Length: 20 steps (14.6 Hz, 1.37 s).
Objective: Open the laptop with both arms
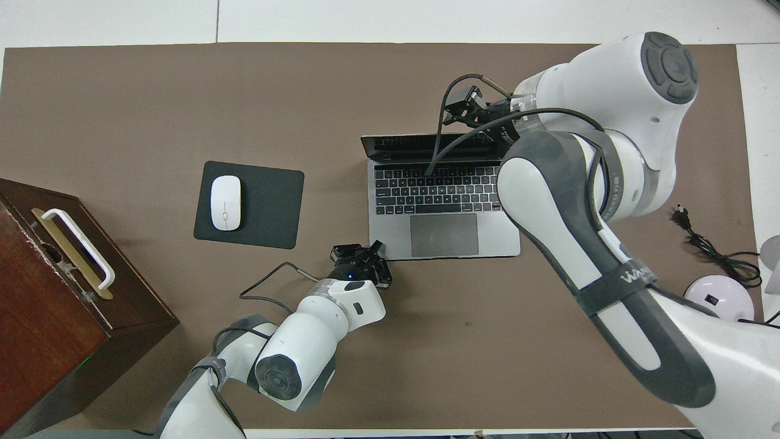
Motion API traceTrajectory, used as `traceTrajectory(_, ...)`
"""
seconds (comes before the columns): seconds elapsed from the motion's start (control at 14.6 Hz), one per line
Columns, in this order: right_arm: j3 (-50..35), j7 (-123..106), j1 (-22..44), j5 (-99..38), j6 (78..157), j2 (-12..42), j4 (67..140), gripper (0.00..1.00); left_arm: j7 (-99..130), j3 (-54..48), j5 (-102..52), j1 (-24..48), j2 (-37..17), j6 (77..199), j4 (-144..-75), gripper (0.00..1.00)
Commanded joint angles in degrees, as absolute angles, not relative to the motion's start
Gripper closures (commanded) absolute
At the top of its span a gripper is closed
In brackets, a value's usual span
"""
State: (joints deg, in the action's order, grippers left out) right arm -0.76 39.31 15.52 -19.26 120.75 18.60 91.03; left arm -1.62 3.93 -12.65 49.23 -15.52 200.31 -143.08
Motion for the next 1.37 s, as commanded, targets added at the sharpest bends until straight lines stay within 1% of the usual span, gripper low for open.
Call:
traceTrajectory(0.0,-1.32,33.86,13.10,-16.00,116.30,15.21,92.20,0.00,-2.02,4.66,-13.97,50.27,-18.37,200.83,-142.74,1.00)
traceTrajectory(0.27,-1.32,23.76,9.85,-12.49,110.93,12.75,91.58,0.00,-2.11,4.66,-14.50,49.40,-18.11,200.74,-142.29,1.00)
traceTrajectory(0.75,-1.32,4.33,2.74,-5.19,104.95,9.32,91.67,0.00,-1.41,4.66,-16.95,48.69,-15.83,200.31,-141.77,1.00)
traceTrajectory(1.03,-1.23,-0.96,-1.57,-2.65,103.62,8.62,91.76,0.00,-1.41,4.66,-21.18,49.57,-11.26,196.01,-141.77,1.00)
traceTrajectory(1.3,-1.23,-4.39,-4.13,-0.36,102.83,7.65,92.02,0.00,-1.41,5.27,-21.71,48.52,-3.89,185.39,-141.77,1.00)
